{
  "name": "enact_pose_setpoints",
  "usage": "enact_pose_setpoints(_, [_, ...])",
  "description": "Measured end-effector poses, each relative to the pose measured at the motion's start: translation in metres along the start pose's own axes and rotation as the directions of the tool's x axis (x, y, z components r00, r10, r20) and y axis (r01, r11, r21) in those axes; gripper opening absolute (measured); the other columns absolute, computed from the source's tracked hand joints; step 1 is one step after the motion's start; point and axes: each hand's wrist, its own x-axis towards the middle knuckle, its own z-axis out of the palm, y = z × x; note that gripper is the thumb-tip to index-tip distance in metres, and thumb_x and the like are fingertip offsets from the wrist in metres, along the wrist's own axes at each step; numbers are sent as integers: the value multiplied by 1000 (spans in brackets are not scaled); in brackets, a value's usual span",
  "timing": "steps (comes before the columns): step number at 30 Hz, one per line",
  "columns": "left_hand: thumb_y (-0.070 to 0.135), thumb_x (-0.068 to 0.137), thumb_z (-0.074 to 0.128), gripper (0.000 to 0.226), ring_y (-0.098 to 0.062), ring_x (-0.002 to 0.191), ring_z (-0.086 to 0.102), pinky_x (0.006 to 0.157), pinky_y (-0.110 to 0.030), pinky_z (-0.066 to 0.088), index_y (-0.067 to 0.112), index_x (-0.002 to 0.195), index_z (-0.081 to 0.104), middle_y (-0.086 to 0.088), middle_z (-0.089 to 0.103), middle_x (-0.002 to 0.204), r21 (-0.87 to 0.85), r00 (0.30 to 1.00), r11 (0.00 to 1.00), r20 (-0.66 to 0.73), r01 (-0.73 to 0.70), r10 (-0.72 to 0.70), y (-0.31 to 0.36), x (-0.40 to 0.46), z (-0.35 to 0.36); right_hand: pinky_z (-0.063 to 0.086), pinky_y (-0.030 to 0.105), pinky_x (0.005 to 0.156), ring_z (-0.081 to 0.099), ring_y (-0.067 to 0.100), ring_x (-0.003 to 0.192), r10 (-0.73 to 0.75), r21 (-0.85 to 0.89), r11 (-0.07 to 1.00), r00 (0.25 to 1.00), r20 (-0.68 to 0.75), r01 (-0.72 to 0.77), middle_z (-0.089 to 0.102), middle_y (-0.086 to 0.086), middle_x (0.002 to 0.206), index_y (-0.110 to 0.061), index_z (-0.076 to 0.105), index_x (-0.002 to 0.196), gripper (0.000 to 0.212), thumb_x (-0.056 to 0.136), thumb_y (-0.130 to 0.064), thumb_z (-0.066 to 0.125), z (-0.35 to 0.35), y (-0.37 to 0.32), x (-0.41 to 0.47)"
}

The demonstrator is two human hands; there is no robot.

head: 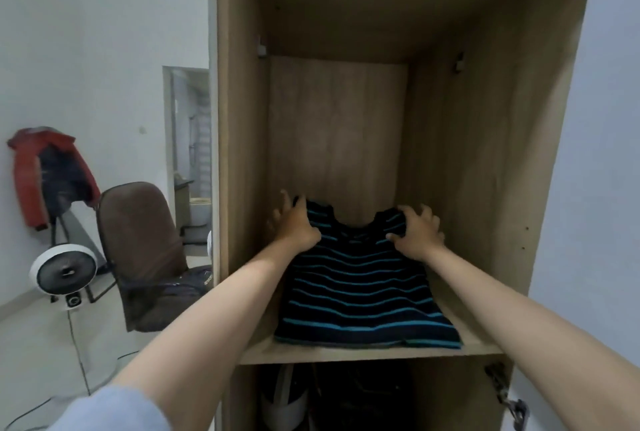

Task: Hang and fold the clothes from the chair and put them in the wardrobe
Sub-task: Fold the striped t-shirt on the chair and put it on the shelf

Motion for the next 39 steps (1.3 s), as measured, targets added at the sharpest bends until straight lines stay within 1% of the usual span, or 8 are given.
enact_pose_setpoints(7, [38, 96, 43, 59, -27, 146, 6, 119, -45, 1, 22, 148, 22, -6, 8, 159, 129, 968, 978, 215, -161, 131, 2, -48, 41, 13, 53, 116, 16, 26, 143, -174, -29, 983, 965, 197, 184, 17, 0, 157, -28, 20, 149, 72, 89, -62, 43, 43, -7, -97])
enact_pose_setpoints(12, [60, 95, 20, 68, -28, 147, 0, 118, -45, 4, 25, 151, 9, -6, -4, 160, 323, 862, 933, 506, -161, -26, -15, -81, 60, 12, 51, 117, 12, 18, 146, -177, -121, 968, 939, 294, 220, 10, -4, 160, -28, 20, 150, 74, 89, -69, 27, 57, 17, -120])
enact_pose_setpoints(17, [65, 92, 13, 68, -21, 147, -4, 118, -41, 2, 33, 150, 0, 2, -8, 159, 305, 908, 943, 419, -132, -9, -38, -102, 65, 16, 48, 117, 11, 11, 146, -235, -86, 957, 916, 326, 276, 9, -10, 159, -33, 18, 150, 100, 68, -90, 9, 49, 28, -120])
enact_pose_setpoints(22, [60, 95, 12, 70, -24, 147, 1, 118, -42, 14, 20, 151, 5, -4, -2, 160, 315, 930, 946, 365, -73, -50, -48, -117, 58, 19, 38, 117, 15, 7, 144, -234, -17, 967, 919, 316, 252, 16, -13, 157, -34, 20, 149, 78, 84, -76, 17, 30, 57, -137])
enact_pose_setpoints(26, [50, 98, 13, 63, -28, 142, 23, 114, -42, 21, 13, 149, 18, -10, 11, 158, 340, 984, 940, 175, -28, -34, -51, -154, 55, 30, 43, 112, 28, 16, 141, -167, -63, 981, 968, 188, 182, 26, -4, 156, -26, 26, 149, 88, 80, -78, 5, 26, 79, -161])
enact_pose_setpoints(29, [46, 98, 24, 60, -33, 137, 31, 114, -46, 15, 13, 149, 19, -16, 26, 153, 391, 999, 920, 49, -34, 16, -52, -190, 52, 26, 46, 114, 23, 21, 143, -126, -129, 980, 977, 170, 148, 23, 3, 157, -19, 20, 151, 68, 96, -58, 25, 21, 83, -185])
enact_pose_setpoints(34, [38, 93, 46, 65, -31, 140, 26, 113, -43, 24, 13, 148, 23, -14, 24, 154, 304, 1000, 952, 3, -31, 31, -54, -272, 41, 18, 56, 114, 22, 30, 142, -84, -137, 987, 996, 14, 85, 22, 10, 156, -11, 17, 149, 68, 95, -45, 42, 28, 64, -248])
enact_pose_setpoints(39, [32, 91, 52, 57, -25, 131, 41, 103, -36, 40, 13, 141, 35, -9, 43, 142, 161, 991, 978, -35, 133, -129, -74, -383, 26, 19, 52, 115, 25, 29, 141, -180, 31, 984, 971, 160, 177, 27, 10, 154, -12, 23, 148, 65, 95, -44, 44, 52, 16, -332])
